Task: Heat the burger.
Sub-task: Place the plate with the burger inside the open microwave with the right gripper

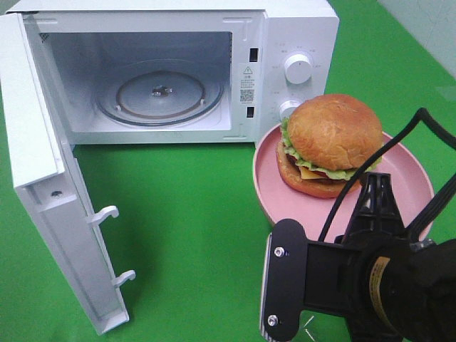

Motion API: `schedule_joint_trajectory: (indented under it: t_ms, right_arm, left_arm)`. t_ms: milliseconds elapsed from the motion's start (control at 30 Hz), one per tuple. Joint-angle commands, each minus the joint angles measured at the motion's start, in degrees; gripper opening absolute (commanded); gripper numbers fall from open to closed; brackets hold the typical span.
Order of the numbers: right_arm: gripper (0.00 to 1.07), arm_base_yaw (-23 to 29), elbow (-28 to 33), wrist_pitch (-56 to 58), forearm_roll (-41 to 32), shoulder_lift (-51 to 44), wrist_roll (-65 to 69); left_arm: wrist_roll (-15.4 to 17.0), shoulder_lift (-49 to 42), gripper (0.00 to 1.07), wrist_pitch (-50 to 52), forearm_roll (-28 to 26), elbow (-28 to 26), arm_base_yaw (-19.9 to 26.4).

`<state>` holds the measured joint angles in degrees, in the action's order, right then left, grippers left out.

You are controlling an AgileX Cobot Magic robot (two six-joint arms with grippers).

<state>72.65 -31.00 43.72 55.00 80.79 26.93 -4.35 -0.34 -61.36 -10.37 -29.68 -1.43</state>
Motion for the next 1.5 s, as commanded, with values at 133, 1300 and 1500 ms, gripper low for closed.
schedule_joint_trajectory:
  t_ms: [133, 1300, 1500]
  right_arm:
    - [0.0, -0.17, 0.17, -3.9, 4.64, -0.4, -4.81]
    - [0.0, -25.38, -0.34, -27.1, -11.23, -0.4, -65.15]
    - [0.0, -29.28, -3.55, -26.99, -23.26, -0.4, -82.22]
  left_arm:
    - [0.4, -0.29, 1.02, 0.0, -0.06, 0.11, -0.34]
    - [0.4, -0.29, 1.02, 0.0, -0.06, 0.11, -0.34]
    - [0.4, -0.29, 1.02, 0.0, -0.06, 0.11, -0.34]
